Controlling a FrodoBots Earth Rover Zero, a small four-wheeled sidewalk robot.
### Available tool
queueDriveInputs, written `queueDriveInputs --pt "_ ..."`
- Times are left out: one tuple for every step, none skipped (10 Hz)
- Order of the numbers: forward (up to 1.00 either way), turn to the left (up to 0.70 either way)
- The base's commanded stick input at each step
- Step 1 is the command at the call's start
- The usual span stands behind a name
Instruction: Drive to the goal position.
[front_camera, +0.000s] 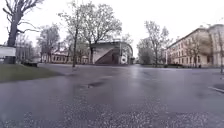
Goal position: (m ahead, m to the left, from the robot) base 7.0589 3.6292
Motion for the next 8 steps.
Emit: queueDriveInputs --pt "0.85 0.10" --pt "0.85 0.00" --pt "0.85 0.00" --pt "0.85 0.00" --pt "0.85 0.00" --pt "0.85 0.00" --pt "0.85 0.10" --pt "0.85 0.34"
